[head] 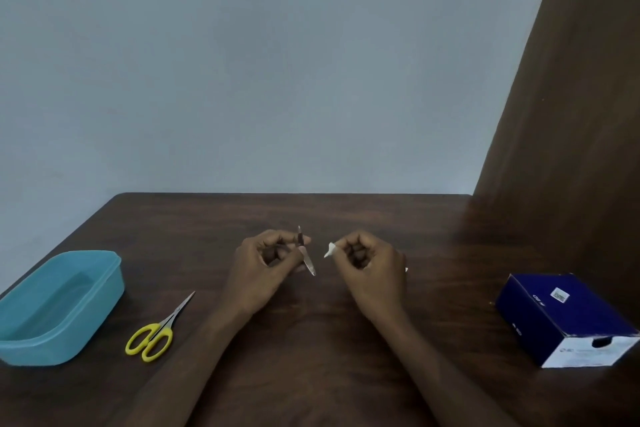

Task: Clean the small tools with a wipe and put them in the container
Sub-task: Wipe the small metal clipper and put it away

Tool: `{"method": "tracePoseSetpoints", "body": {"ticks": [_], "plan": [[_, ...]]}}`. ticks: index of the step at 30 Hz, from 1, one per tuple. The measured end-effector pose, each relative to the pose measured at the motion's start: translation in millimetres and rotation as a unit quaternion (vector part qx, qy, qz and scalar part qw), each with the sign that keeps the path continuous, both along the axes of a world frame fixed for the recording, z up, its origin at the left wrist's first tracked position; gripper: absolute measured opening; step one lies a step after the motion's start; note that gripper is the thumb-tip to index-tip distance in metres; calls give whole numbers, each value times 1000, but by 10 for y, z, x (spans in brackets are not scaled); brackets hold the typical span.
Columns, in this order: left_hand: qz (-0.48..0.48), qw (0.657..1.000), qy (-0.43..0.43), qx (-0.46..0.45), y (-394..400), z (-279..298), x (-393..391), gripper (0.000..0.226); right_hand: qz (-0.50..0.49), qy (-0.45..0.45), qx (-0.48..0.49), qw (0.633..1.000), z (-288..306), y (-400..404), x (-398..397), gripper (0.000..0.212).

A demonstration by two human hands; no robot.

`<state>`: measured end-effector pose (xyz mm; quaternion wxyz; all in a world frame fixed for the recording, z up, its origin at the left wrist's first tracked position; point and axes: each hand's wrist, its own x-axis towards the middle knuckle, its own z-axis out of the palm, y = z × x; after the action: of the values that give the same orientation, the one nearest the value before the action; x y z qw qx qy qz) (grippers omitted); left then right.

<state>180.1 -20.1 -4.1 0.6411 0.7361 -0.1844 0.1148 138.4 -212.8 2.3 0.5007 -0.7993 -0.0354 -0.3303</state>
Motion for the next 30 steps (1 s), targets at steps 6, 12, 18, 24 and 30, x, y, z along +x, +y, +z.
{"method": "tracePoseSetpoints", "body": {"ticks": [6, 12, 18, 24, 30], "plan": [[13, 998, 40, -48, -19, 33, -26, 9, 23, -72, -49, 996, 22, 97, -53, 16], [44, 999, 18, -10, -30, 72, -80, 18, 77, -88, -146, 982, -29, 165, -58, 11], [37, 998, 37, -25, -45, 122, -111, 28, 51, -34, -98, 993, -35, 142, -30, 16], [-16, 999, 31, -31, -44, 96, -92, 27, 60, -74, -111, 989, 23, 144, -62, 13], [-41, 997, 40, -49, -52, 108, -91, 28, 27, -33, -122, 992, -47, 72, 13, 15]]}}
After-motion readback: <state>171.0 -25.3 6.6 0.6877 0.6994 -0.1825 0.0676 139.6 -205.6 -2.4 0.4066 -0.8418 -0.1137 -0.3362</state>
